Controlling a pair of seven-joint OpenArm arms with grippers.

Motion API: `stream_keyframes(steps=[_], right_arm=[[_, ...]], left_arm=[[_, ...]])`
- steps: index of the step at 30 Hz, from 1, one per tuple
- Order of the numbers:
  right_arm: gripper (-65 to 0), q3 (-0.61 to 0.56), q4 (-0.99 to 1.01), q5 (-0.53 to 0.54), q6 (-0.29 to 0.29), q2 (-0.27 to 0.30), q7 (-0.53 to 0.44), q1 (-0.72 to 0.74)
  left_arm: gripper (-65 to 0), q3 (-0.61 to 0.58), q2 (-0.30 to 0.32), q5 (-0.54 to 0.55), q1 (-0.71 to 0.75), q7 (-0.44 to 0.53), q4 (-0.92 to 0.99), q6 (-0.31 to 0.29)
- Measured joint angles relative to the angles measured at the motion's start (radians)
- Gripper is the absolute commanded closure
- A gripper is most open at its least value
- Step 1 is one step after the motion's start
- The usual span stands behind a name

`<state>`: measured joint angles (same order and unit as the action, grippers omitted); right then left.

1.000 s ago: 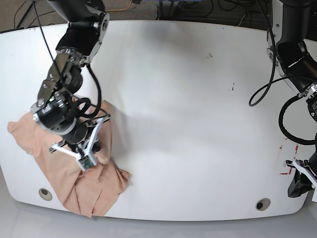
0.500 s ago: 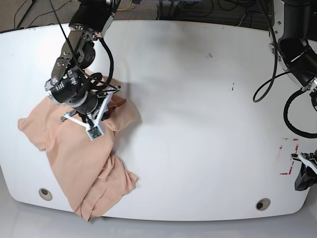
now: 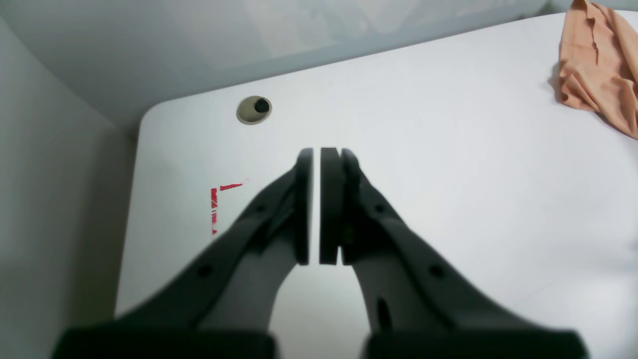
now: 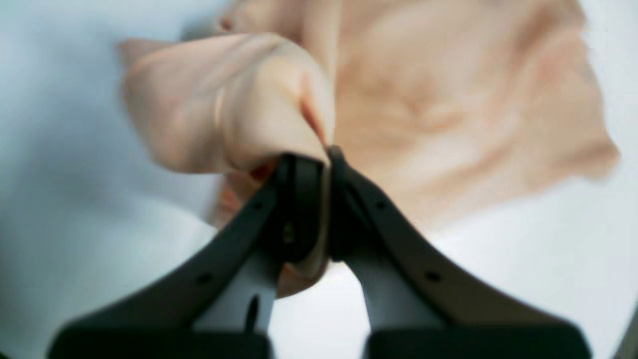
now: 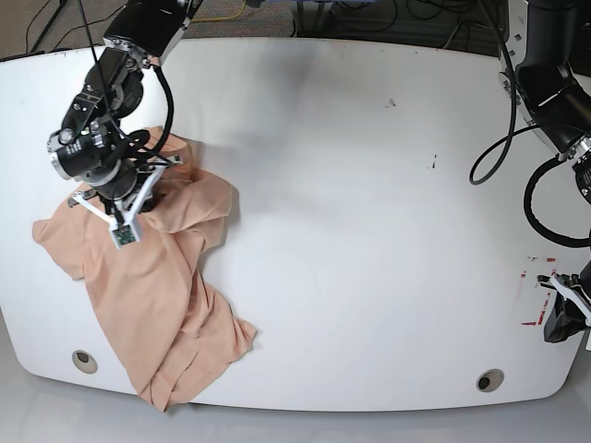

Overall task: Layout the t-shirt on the table in an organized manner, then fold the t-shirt properly
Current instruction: 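Lower the shirt with the right gripper and drag it across the table, then release the shirt and reposition the right gripper over the shirt body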

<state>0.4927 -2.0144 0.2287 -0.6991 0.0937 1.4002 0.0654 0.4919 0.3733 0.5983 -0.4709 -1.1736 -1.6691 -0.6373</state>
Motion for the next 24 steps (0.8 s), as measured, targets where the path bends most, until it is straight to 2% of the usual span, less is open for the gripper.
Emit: stream_keyframes(steps=[4,6,8,11,12,14,15,19,24], right_arm=[[-4.3,0.052,0.0,-0.016,0.001,0.027,0.011,-0.002],[-10.6,0.072,0.0,-0.015,0.0,0.032,0.009,-0.002],[-20.8,0.089,0.0,-0.016,0.0,0.034,0.01,-0.001],[-40.0,0.108,0.0,-0.015,0.0,0.032,0.011,-0.002],[-49.3,0.113,0.0,-0.015,0.0,0.031,0.01,-0.002],[-60.9,0.124,0.0,-0.014,0.0,0.031,0.01,-0.002],[-64.7,0.132,0.0,-0.01,0.0,0.031,0.008,-0.001],[-65.0,0.16,0.0,-0.001,0.0,0.032,0.007,0.002],[-65.0,0.156,0.001,-0.016,0.0,0.03,-0.01,0.02]], left_arm=[[0.0,0.001,-0.018,0.001,0.005,0.0,0.0,0.0],[0.0,-0.001,-0.022,0.002,0.008,0.0,0.0,0.0],[0.0,-0.002,-0.024,0.004,0.013,0.001,0.0,-0.001],[0.0,-0.002,-0.024,0.002,0.026,0.0,0.0,0.0],[0.0,-0.002,-0.023,0.0,0.03,-0.001,0.0,0.0],[0.0,-0.001,-0.023,-0.005,0.035,-0.007,0.0,0.0],[0.0,-0.001,-0.023,-0.006,0.035,-0.007,0.0,0.0],[-1.4,-0.002,-0.024,0.0,0.031,-0.003,0.0,0.0],[-9.0,-0.002,-0.023,0.001,0.031,-0.001,0.0,0.0]])
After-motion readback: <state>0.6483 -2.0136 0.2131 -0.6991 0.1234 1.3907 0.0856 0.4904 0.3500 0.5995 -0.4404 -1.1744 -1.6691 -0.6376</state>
